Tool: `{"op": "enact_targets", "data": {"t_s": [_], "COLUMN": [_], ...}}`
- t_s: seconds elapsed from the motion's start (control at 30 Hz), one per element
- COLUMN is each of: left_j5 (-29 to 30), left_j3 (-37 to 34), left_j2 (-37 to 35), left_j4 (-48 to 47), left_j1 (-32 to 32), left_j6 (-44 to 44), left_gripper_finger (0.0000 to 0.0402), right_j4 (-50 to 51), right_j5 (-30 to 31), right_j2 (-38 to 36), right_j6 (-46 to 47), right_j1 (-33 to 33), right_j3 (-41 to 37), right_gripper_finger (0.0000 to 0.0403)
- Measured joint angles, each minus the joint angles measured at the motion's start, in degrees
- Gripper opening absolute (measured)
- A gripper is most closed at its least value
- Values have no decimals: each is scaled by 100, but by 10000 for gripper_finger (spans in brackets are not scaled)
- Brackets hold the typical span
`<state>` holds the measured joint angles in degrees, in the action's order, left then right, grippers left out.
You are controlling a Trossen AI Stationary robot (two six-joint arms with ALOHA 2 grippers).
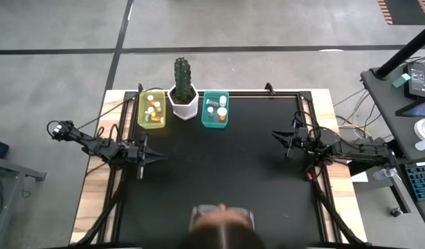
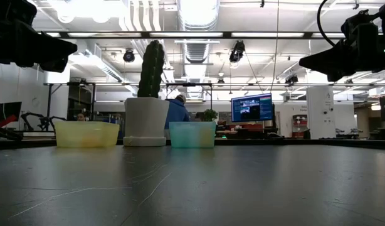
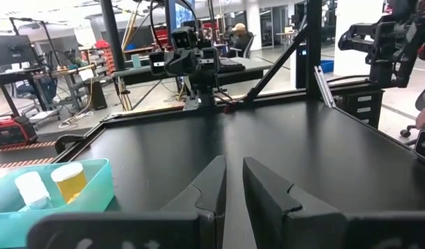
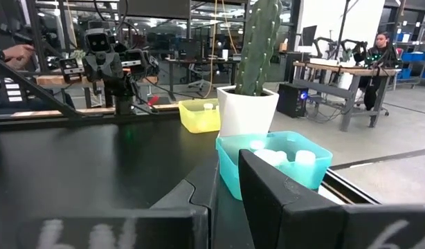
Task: Pick and place medicine bottles into bin by pill shape (circle, oval)
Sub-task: Return to Home Position
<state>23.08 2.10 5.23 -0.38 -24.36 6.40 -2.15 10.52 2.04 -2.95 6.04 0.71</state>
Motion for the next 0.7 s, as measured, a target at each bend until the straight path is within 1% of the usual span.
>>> {"op": "enact_targets", "data": {"t_s": [0.7], "left_j5": [27], "left_j3": [-1], "left_j2": [36], "left_j4": [-2], "left_j1": [0], "left_j6": [-1], "left_gripper_finger": [34], "right_j4": [-15], "right_j5": [4], "right_j2": [0], "right_j6": [-4], "right_j1": [0], "right_j3": [-4], "right_gripper_finger": [47]}}
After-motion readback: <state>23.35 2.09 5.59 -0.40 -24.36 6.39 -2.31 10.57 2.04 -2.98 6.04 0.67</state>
